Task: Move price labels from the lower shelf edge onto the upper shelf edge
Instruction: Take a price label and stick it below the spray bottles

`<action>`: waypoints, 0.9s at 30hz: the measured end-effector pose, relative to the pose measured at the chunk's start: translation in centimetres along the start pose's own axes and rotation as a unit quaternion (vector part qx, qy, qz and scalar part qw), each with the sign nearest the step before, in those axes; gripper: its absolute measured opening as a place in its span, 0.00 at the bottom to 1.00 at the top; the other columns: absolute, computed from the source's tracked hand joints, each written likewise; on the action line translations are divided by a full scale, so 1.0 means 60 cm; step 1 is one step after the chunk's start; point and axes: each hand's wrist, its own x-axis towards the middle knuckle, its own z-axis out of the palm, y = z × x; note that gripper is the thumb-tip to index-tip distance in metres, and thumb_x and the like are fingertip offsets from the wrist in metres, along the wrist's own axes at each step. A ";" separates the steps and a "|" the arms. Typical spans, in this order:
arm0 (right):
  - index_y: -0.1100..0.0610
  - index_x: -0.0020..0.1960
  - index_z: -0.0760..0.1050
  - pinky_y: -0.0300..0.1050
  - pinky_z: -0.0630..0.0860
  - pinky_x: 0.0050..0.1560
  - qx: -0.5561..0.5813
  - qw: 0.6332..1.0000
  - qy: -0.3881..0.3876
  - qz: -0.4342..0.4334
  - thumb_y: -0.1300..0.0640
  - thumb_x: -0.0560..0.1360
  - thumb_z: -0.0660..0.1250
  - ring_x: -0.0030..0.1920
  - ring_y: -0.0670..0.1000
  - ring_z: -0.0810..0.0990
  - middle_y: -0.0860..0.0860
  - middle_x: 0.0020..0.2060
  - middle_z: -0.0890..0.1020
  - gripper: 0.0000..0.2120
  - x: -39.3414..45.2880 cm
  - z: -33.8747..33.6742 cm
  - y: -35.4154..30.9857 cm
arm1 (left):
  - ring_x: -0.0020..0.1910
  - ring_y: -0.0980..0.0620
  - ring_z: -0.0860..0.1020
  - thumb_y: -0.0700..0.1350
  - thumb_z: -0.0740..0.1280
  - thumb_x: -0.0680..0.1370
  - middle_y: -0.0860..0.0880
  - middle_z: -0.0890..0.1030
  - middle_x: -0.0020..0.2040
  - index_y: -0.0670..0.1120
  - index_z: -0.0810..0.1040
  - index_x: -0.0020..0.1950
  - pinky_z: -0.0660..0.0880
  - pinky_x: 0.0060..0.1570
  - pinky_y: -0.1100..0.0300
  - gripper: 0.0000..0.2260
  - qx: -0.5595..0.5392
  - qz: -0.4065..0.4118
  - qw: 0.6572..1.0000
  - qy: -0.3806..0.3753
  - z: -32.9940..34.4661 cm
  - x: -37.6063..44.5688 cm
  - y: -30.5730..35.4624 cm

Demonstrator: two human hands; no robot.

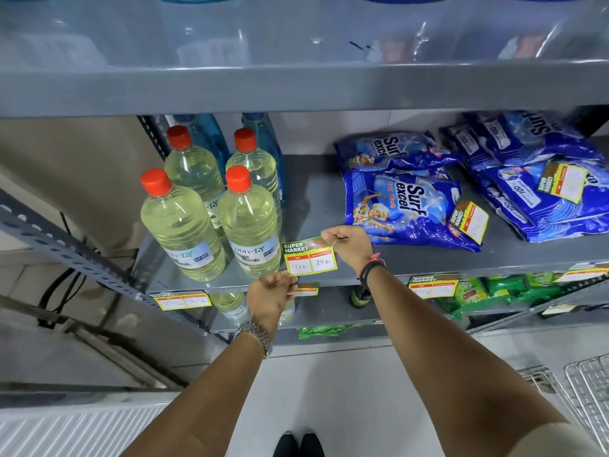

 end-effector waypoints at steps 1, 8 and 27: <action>0.62 0.51 0.80 0.50 0.78 0.55 -0.001 1.000 -0.012 0.002 0.58 0.73 0.67 0.49 0.52 0.81 0.58 0.49 0.84 0.10 -0.004 -0.006 -0.002 | 0.24 0.60 0.79 0.34 0.64 0.76 0.46 0.81 0.35 0.39 0.77 0.40 0.77 0.27 0.69 0.06 -0.005 0.006 1.000 -0.002 -0.006 -0.006 -0.001; 0.66 0.56 0.76 0.37 0.82 0.43 0.162 0.981 -0.108 0.020 0.63 0.73 0.67 0.48 0.54 0.83 0.60 0.51 0.82 0.13 -0.078 -0.108 -0.062 | 0.31 0.61 0.81 0.36 0.64 0.77 0.54 0.84 0.30 0.44 0.81 0.46 0.77 0.34 0.68 0.07 0.006 0.113 0.989 -0.091 -0.036 -0.088 0.019; 0.67 0.52 0.78 0.33 0.79 0.37 0.236 0.958 -0.022 -0.159 0.66 0.71 0.69 0.36 0.42 0.83 0.52 0.37 0.85 0.10 -0.211 -0.217 -0.287 | 0.37 0.61 0.83 0.41 0.67 0.75 0.55 0.86 0.35 0.43 0.81 0.54 0.77 0.36 0.70 0.09 -0.008 0.324 0.938 -0.125 -0.050 -0.210 0.206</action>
